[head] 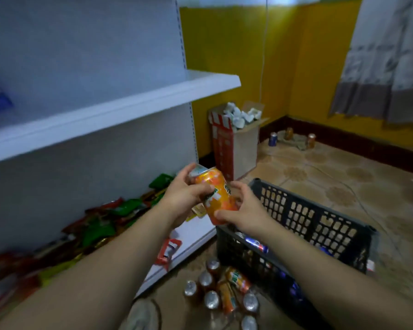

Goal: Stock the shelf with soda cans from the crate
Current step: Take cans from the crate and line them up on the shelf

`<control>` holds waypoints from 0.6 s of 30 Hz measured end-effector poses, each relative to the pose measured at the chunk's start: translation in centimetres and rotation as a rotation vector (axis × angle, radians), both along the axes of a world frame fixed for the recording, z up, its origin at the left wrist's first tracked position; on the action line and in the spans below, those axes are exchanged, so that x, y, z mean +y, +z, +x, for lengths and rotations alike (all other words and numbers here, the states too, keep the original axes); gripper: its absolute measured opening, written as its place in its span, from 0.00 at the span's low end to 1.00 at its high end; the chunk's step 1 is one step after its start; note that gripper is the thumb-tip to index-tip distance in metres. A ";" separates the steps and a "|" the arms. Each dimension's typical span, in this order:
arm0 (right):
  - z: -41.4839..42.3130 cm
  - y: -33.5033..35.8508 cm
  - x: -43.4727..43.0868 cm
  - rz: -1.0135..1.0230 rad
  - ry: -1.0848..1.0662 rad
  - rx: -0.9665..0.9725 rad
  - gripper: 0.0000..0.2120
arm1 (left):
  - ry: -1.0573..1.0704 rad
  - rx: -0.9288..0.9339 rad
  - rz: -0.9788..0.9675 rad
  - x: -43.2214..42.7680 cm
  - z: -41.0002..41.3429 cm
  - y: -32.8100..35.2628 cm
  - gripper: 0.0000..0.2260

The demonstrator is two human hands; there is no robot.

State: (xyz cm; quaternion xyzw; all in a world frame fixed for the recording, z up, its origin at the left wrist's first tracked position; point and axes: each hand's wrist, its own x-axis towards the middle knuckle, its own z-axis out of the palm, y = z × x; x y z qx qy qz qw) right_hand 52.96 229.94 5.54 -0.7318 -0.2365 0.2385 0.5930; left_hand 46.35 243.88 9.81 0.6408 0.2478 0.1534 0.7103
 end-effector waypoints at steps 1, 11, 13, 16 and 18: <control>-1.4 1.5 0.7 0.012 0.028 -0.034 0.37 | 0.007 -0.014 0.034 0.2 -1.3 1.3 0.30; -13.3 13.1 7.8 0.129 0.273 -0.155 0.25 | -0.017 -0.230 0.093 6.3 -15.7 12.4 0.19; -16.0 15.1 9.7 0.144 0.287 -0.180 0.24 | 0.000 -0.264 0.052 7.5 -18.7 14.1 0.17; -19.9 16.8 12.7 0.140 0.270 -0.294 0.28 | 0.041 -0.176 0.197 9.2 -22.9 16.1 0.18; -22.0 17.3 14.9 0.133 0.325 -0.349 0.31 | 0.134 -0.135 0.271 10.9 -25.5 16.9 0.22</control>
